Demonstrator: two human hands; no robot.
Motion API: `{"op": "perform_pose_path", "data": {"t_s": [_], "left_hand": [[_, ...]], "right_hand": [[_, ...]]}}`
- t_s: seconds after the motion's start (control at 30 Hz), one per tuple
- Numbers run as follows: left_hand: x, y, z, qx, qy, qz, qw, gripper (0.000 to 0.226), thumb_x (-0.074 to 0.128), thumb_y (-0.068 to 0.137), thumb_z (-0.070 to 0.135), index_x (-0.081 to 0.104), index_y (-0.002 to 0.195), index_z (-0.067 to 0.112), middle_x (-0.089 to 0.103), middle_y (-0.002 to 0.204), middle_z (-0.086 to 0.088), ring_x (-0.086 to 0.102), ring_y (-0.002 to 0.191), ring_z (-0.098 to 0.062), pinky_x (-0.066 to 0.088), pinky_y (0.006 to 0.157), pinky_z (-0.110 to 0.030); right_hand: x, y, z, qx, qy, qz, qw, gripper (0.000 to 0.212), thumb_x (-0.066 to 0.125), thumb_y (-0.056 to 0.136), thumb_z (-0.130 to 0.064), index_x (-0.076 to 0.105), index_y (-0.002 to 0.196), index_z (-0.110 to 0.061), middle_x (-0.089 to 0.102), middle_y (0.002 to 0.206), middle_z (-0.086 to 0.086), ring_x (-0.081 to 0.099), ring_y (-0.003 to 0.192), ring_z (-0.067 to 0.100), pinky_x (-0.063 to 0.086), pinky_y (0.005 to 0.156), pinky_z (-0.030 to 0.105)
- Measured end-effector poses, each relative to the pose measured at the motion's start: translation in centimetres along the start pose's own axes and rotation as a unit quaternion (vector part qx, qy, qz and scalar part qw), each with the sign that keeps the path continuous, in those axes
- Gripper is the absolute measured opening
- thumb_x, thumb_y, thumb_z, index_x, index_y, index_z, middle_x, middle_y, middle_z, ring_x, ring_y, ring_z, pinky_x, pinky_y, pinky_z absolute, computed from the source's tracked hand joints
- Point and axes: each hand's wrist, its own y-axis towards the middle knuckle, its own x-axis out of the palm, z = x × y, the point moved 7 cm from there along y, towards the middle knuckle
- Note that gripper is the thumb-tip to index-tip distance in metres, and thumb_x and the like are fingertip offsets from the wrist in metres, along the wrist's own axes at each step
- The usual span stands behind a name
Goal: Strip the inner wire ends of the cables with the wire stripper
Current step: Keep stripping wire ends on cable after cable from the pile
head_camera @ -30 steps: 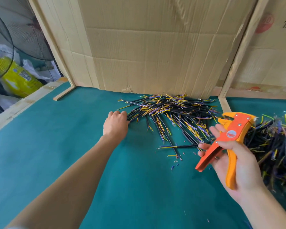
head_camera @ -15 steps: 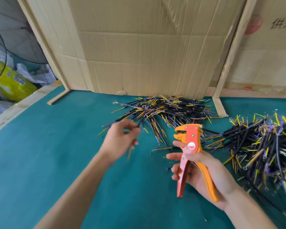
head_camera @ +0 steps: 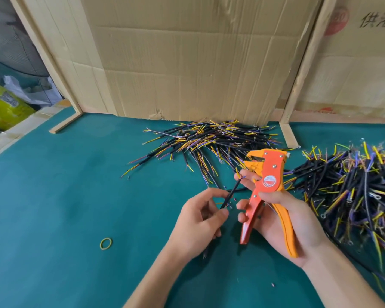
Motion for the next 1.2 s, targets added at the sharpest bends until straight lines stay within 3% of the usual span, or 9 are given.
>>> {"op": "perform_pose_path", "data": {"t_s": [0.23, 0.33, 0.43, 0.6, 0.73, 0.87, 1.0, 1.1, 1.2], "left_hand": [[0.2, 0.3, 0.1, 0.022, -0.017, 0.014, 1.000, 0.018, 0.063, 0.095, 0.018, 0.067, 0.108, 0.029, 0.064, 0.070, 0.002, 0.055, 0.050, -0.018, 0.046, 0.051, -0.025], [0.0, 0.4, 0.7, 0.023, -0.081, 0.001, 0.996, 0.039, 0.058, 0.100, 0.008, 0.057, 0.129, 0.034, 0.061, 0.067, 0.002, 0.051, 0.050, -0.017, 0.043, 0.050, -0.020], [0.1, 0.5, 1.1, 0.017, -0.109, -0.065, 0.992, 0.053, 0.056, 0.099, 0.006, 0.053, 0.138, 0.042, 0.060, 0.070, -0.003, 0.050, 0.052, -0.020, 0.043, 0.051, -0.026], [-0.1, 0.8, 0.9, 0.002, -0.136, -0.102, 0.985, 0.037, 0.057, 0.099, 0.006, 0.060, 0.131, 0.025, 0.065, 0.071, -0.004, 0.057, 0.054, -0.022, 0.046, 0.052, -0.027], [-0.6, 1.0, 0.4, 0.006, -0.101, -0.064, 0.993, 0.025, 0.060, 0.096, 0.012, 0.064, 0.120, 0.018, 0.074, 0.078, -0.005, 0.061, 0.059, -0.020, 0.048, 0.054, -0.025], [-2.0, 1.3, 0.2, 0.020, -0.101, 0.015, 0.995, 0.016, 0.064, 0.098, 0.009, 0.066, 0.111, 0.018, 0.077, 0.085, -0.008, 0.061, 0.058, -0.017, 0.049, 0.057, -0.023], [-3.4, 1.4, 0.2, 0.030, -0.111, 0.087, 0.990, 0.014, 0.065, 0.097, 0.009, 0.068, 0.104, 0.021, 0.078, 0.084, -0.006, 0.058, 0.055, -0.013, 0.049, 0.056, -0.022], [-3.7, 1.4, 0.4, 0.045, -0.098, 0.101, 0.989, 0.017, 0.066, 0.096, 0.008, 0.070, 0.103, 0.023, 0.078, 0.082, -0.003, 0.057, 0.055, -0.013, 0.049, 0.058, -0.022], [-3.7, 1.3, 0.7, 0.057, -0.075, 0.109, 0.990, 0.023, 0.065, 0.096, 0.004, 0.072, 0.101, 0.026, 0.076, 0.077, 0.001, 0.057, 0.055, -0.008, 0.047, 0.059, -0.016]], "right_hand": [[0.7, 0.2, 0.7, 0.027, 0.000, -0.038, 0.999, 0.070, 0.082, 0.073, -0.023, 0.060, 0.138, -0.007, 0.056, 0.144, 0.018, 0.065, 0.084, 0.030, 0.053, 0.071, 0.044], [1.5, 0.0, 1.2, 0.048, 0.001, -0.066, 0.997, 0.069, 0.081, 0.076, -0.024, 0.059, 0.138, -0.006, 0.057, 0.142, 0.018, 0.065, 0.084, 0.029, 0.053, 0.071, 0.043], [2.1, -0.3, 1.5, 0.060, 0.012, -0.085, 0.995, 0.065, 0.079, 0.078, -0.024, 0.060, 0.137, -0.005, 0.059, 0.139, 0.019, 0.066, 0.083, 0.028, 0.055, 0.072, 0.043], [2.1, -0.4, 1.6, 0.072, 0.023, -0.086, 0.993, 0.070, 0.080, 0.075, -0.022, 0.058, 0.139, -0.003, 0.056, 0.143, 0.021, 0.065, 0.081, 0.029, 0.054, 0.071, 0.043], [2.0, -0.4, 1.0, 0.068, 0.007, -0.074, 0.995, 0.059, 0.069, 0.083, -0.017, 0.057, 0.140, -0.007, 0.057, 0.140, 0.027, 0.065, 0.083, 0.030, 0.057, 0.075, 0.042], [0.7, -0.4, 0.6, 0.068, 0.013, -0.006, 0.998, 0.045, 0.058, 0.092, -0.019, 0.063, 0.136, -0.009, 0.060, 0.133, 0.033, 0.069, 0.092, 0.037, 0.058, 0.087, 0.048], [0.7, -0.7, 1.4, 0.127, 0.006, -0.009, 0.992, 0.044, 0.066, 0.093, -0.024, 0.064, 0.136, -0.012, 0.063, 0.125, 0.035, 0.067, 0.104, 0.048, 0.054, 0.094, 0.057], [1.3, -0.7, 2.2, 0.159, -0.037, -0.009, 0.987, 0.054, 0.080, 0.083, -0.026, 0.066, 0.132, -0.010, 0.067, 0.110, 0.033, 0.070, 0.089, 0.045, 0.057, 0.085, 0.056], [1.8, -0.8, 2.7, 0.161, -0.070, -0.016, 0.984, 0.051, 0.079, 0.084, -0.023, 0.065, 0.130, -0.005, 0.067, 0.100, 0.032, 0.070, 0.080, 0.043, 0.058, 0.074, 0.049]]}}
